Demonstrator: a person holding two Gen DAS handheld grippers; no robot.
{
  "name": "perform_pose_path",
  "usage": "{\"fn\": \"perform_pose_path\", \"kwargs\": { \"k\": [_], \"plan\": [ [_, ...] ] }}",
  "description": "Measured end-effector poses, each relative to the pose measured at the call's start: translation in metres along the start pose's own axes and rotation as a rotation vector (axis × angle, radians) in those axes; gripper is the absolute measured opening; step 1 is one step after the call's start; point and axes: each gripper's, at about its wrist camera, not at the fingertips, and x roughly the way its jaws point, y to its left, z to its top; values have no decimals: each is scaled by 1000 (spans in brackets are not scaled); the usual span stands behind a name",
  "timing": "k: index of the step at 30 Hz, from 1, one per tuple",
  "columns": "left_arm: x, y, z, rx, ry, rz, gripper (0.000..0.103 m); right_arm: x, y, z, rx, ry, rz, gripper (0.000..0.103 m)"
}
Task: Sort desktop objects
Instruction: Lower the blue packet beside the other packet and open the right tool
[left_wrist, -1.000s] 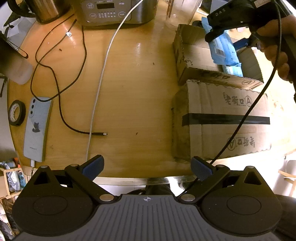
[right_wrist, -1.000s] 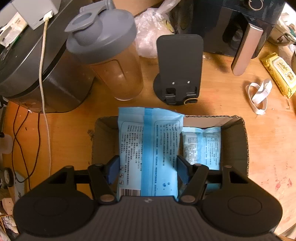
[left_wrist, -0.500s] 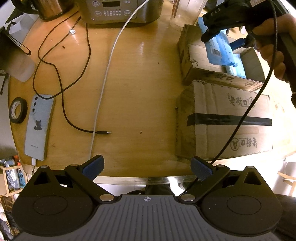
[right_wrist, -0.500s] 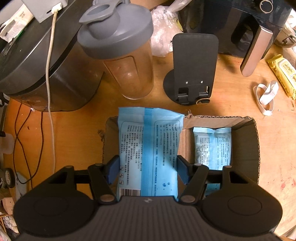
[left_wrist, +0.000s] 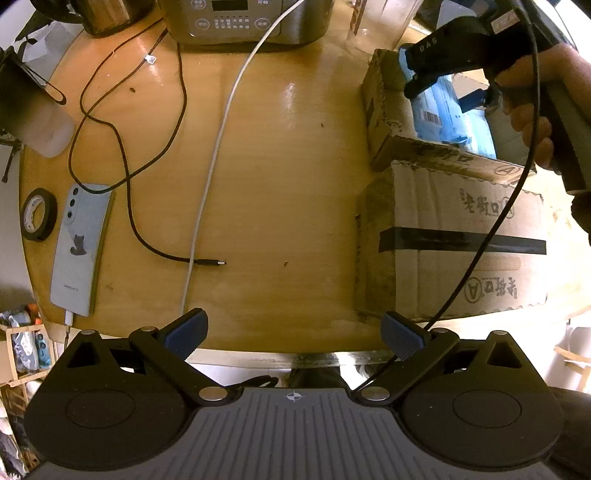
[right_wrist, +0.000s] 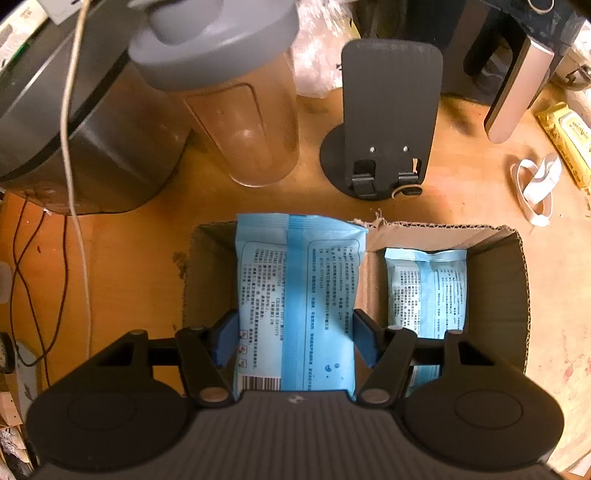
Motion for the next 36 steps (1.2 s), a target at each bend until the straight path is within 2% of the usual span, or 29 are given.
{"fn": "perform_pose_path", "kwargs": {
  "k": [19, 29, 31, 33, 34, 36],
  "plan": [
    [1, -3, 4, 1, 8, 9, 103, 42, -6, -3, -14, 44, -15, 62],
    [2, -4, 7, -1, 9, 11, 103, 51, -4, -2, -18, 50, -15, 63],
    [2, -5, 7, -1, 8, 10, 103, 51, -3, -2, -21, 51, -16, 70],
    [1, -5, 8, 0, 5, 11, 103, 51, -3, 0, -13, 42, -13, 98],
    [1, -5, 8, 1, 5, 11, 103, 50, -3, 2, -11, 30, -10, 103],
    [1, -6, 8, 2, 4, 10, 103, 47, -2, 3, -18, 12, -10, 103]
  ]
}}
